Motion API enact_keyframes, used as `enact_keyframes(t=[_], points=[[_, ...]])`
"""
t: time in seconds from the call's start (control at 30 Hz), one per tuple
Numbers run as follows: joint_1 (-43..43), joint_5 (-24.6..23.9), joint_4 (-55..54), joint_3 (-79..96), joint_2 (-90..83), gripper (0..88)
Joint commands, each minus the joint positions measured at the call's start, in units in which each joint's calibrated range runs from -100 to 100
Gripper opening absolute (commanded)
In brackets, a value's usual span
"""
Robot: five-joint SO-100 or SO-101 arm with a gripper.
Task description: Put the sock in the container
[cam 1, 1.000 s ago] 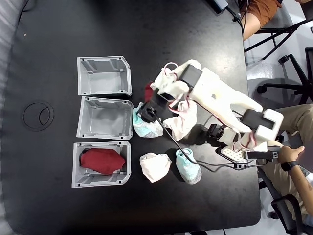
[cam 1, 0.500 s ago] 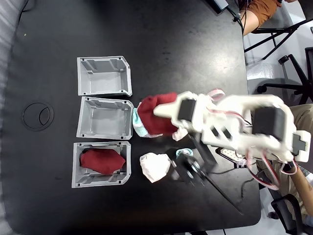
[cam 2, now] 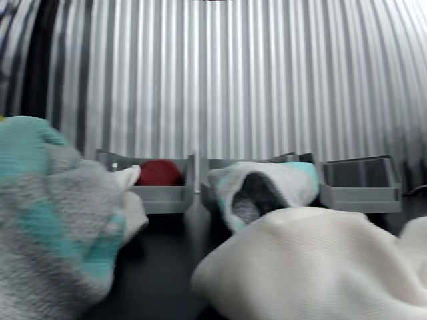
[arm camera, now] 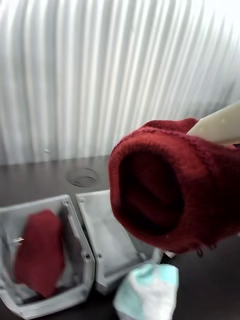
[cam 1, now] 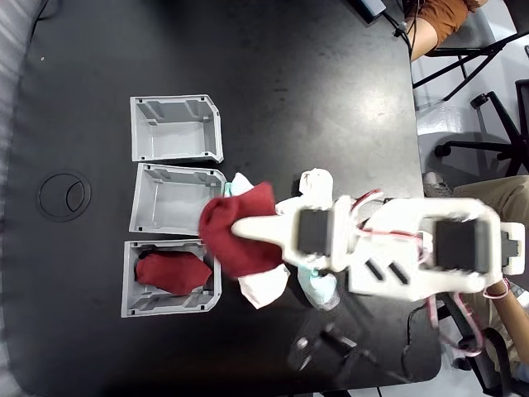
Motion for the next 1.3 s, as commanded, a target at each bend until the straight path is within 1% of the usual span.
enact_keyframes(t=[0.0,0.47,0.93,1.0,1.13,1.27], points=[[-0.70,-0.10,-4.88,-0.92,3.10,1.3],[-1.64,0.19,-16.58,-1.10,19.50,1.3],[-12.42,0.25,-17.27,-0.83,21.84,1.3],[-13.29,0.25,-17.35,-1.19,22.59,1.3],[-13.13,0.36,-21.79,-1.10,25.77,1.3],[-13.29,0.36,-22.05,-1.19,28.20,1.3]])
